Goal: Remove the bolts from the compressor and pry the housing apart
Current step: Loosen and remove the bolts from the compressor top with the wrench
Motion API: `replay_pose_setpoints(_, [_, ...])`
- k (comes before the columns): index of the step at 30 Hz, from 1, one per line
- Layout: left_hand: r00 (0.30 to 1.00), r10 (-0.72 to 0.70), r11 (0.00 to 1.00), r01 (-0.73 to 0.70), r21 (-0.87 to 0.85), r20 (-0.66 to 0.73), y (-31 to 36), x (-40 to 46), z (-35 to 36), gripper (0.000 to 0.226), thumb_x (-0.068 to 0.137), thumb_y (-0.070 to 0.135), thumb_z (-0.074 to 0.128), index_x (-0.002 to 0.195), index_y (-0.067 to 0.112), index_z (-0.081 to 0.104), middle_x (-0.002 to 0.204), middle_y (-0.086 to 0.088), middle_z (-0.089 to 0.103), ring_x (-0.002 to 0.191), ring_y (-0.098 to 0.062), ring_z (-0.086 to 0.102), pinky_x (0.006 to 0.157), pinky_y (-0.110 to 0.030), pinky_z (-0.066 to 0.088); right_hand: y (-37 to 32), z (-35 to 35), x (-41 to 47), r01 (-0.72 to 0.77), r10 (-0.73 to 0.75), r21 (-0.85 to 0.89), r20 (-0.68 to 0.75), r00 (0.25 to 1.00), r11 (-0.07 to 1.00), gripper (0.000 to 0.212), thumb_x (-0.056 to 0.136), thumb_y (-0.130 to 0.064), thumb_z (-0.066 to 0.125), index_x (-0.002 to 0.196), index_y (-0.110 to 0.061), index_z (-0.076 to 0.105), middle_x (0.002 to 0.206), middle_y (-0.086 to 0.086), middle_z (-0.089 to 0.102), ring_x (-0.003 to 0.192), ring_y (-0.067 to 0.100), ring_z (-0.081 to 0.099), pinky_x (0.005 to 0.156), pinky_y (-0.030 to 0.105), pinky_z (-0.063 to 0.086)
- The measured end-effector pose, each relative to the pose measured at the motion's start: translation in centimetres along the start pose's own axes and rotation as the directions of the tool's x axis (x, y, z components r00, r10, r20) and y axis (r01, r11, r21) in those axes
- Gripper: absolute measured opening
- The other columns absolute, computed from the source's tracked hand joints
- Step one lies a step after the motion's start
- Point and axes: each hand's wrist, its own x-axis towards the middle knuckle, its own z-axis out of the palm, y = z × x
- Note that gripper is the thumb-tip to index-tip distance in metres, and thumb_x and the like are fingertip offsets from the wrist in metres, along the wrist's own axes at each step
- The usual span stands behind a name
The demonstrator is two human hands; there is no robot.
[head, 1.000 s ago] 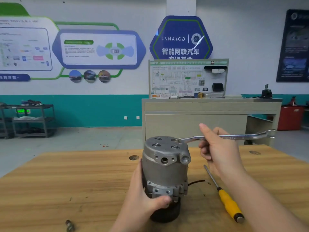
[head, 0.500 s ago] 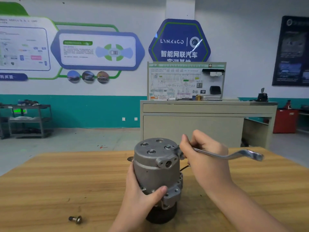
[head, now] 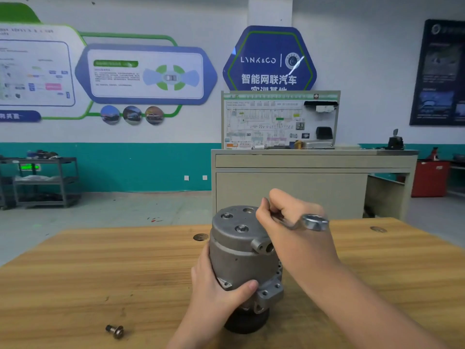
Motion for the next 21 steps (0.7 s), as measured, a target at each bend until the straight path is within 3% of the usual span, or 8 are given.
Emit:
replay_pose_setpoints(3, [1.000,-0.012,1.000,0.012,0.028,-0.005,0.1,0.1,0.0,0.119,0.041,0.074,0.074,0.145,0.043,0.025,0.137,0.020,0.036,0.130,-0.006,0.026,0.109,-0.041,0.033,-0.2,-0.1,0.1,-0.017,0.020,-0.075,0.044,0.999,0.997,0.055,0.079,-0.002,0.060,0.056,-0.033,0.021,0.045,-0.008,0.027,0.044,0.019,0.035,0.042,0.036,0.032])
replay_pose_setpoints(6, [0.999,-0.036,0.999,0.036,0.028,0.000,0.2,0.0,-0.1,0.121,0.039,0.074,0.072,0.144,0.038,0.024,0.135,0.018,0.032,0.130,-0.006,0.025,0.111,-0.041,0.031,-0.3,0.0,0.0,-0.024,0.028,-0.086,0.047,0.998,0.996,0.057,0.079,-0.001,0.061,0.054,-0.034,0.022,0.041,-0.006,0.028,0.040,0.010,0.032,0.040,0.030,0.027])
replay_pose_setpoints(9, [0.998,-0.058,0.998,0.059,-0.029,0.033,0.1,0.0,-0.3,0.123,0.038,0.069,0.080,0.142,0.033,0.024,0.135,0.016,0.032,0.131,-0.007,0.034,0.112,-0.042,0.035,-0.2,-0.1,0.1,-0.090,0.089,0.055,0.016,0.996,0.994,0.048,0.084,-0.009,0.057,0.051,-0.033,0.032,0.045,-0.010,0.043,0.036,0.006,0.037,0.037,0.015,0.026])
replay_pose_setpoints(11, [0.995,-0.071,0.993,0.077,-0.085,0.071,-0.1,0.0,-0.4,0.122,0.039,0.062,0.086,0.139,0.035,0.021,0.138,0.013,0.034,0.130,-0.006,0.040,0.111,-0.039,0.039,0.6,-0.5,0.5,-0.213,0.213,0.202,0.021,0.977,0.956,0.040,0.085,-0.011,0.059,0.053,-0.021,0.037,0.045,-0.002,0.046,0.038,0.003,0.038,0.040,0.015,0.031])
replay_pose_setpoints(13, [0.992,-0.068,0.989,0.082,-0.125,0.110,-0.2,0.0,-0.4,0.122,0.041,0.057,0.089,0.139,0.036,0.019,0.141,0.011,0.036,0.127,-0.003,0.044,0.106,-0.031,0.043,1.4,-1.2,1.1,-0.323,0.326,0.327,0.048,0.944,0.888,0.034,0.087,-0.013,0.061,0.060,-0.004,0.041,0.051,0.014,0.054,0.045,0.014,0.050,0.043,0.030,0.042])
replay_pose_setpoints(14, [0.990,-0.063,0.986,0.081,-0.143,0.124,-0.2,0.0,-0.4,0.120,0.043,0.054,0.089,0.138,0.037,0.018,0.140,0.012,0.038,0.123,0.002,0.048,0.099,-0.023,0.046,1.7,-1.5,1.3,-0.351,0.360,0.381,0.050,0.932,0.855,0.034,0.088,-0.012,0.062,0.063,0.001,0.042,0.052,0.016,0.056,0.043,0.016,0.051,0.042,0.031,0.043])
replay_pose_setpoints(17, [0.989,-0.056,0.980,0.080,-0.180,0.139,-0.1,0.1,-0.3,0.111,0.050,0.045,0.091,0.134,0.041,0.019,0.134,0.018,0.042,0.110,0.014,0.052,0.081,-0.006,0.046,2.5,-1.9,1.4,-0.388,0.405,0.437,0.059,0.913,0.812,0.035,0.089,-0.007,0.062,0.066,0.006,0.039,0.048,0.011,0.057,0.038,0.010,0.049,0.037,0.019,0.039])
replay_pose_setpoints(21, [0.993,-0.047,0.984,0.064,-0.168,0.106,-0.1,0.0,-0.2,0.112,0.049,0.048,0.089,0.136,0.042,0.020,0.137,0.016,0.042,0.122,0.002,0.049,0.095,-0.018,0.046,2.8,-1.3,1.1,-0.390,0.400,0.386,0.058,0.915,0.836,0.036,0.088,-0.008,0.062,0.063,0.001,0.038,0.046,0.005,0.054,0.039,0.008,0.048,0.040,0.019,0.040])
